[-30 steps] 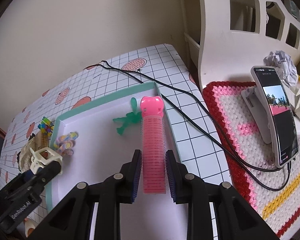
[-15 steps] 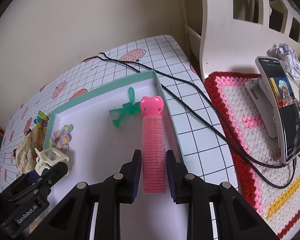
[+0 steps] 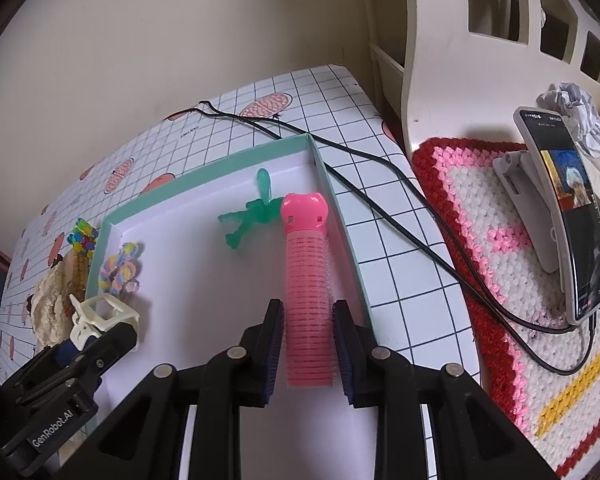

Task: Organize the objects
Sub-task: 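Open both tools to release the claw clip and pink roller into the tray, then move both tools from the tray toward the cotton swab bag and lace cloth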

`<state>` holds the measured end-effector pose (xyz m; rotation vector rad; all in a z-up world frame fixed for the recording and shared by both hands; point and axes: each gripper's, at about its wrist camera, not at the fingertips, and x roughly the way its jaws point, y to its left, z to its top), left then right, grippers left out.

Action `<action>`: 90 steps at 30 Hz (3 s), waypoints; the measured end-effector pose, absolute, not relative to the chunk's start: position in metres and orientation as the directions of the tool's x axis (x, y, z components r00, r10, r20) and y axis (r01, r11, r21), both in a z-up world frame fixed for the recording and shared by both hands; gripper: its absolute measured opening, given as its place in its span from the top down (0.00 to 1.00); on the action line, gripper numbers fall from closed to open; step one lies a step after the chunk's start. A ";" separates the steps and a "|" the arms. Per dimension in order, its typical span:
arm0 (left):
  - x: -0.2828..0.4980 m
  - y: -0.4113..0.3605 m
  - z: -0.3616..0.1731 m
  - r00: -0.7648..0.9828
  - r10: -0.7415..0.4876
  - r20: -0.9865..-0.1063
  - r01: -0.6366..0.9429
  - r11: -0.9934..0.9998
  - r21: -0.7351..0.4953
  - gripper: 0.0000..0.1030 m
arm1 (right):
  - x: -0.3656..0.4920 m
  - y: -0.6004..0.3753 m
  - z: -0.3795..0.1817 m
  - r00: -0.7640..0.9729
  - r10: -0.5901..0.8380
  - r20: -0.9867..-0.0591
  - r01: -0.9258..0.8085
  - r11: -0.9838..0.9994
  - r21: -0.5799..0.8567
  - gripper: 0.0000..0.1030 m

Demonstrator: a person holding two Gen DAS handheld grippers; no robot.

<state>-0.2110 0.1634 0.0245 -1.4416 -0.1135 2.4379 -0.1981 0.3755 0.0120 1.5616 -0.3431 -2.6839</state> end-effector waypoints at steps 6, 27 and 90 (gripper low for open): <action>-0.211 0.162 0.028 -0.448 0.310 -0.839 -0.217 -0.948 -0.235 0.47 | -0.199 0.373 0.015 -0.503 -0.120 -0.856 -0.090 -0.978 0.190 0.73; -0.205 0.149 0.058 -0.524 0.318 -0.790 -0.209 -0.947 -0.242 0.41 | -0.192 0.365 0.031 -0.542 -0.127 -0.830 -0.054 -0.981 0.186 0.69; -0.211 0.103 0.044 -0.544 0.191 -0.817 -0.041 -0.979 -0.202 0.00 | -0.190 0.356 0.032 -0.559 -0.113 -0.821 -0.015 -0.989 0.146 0.01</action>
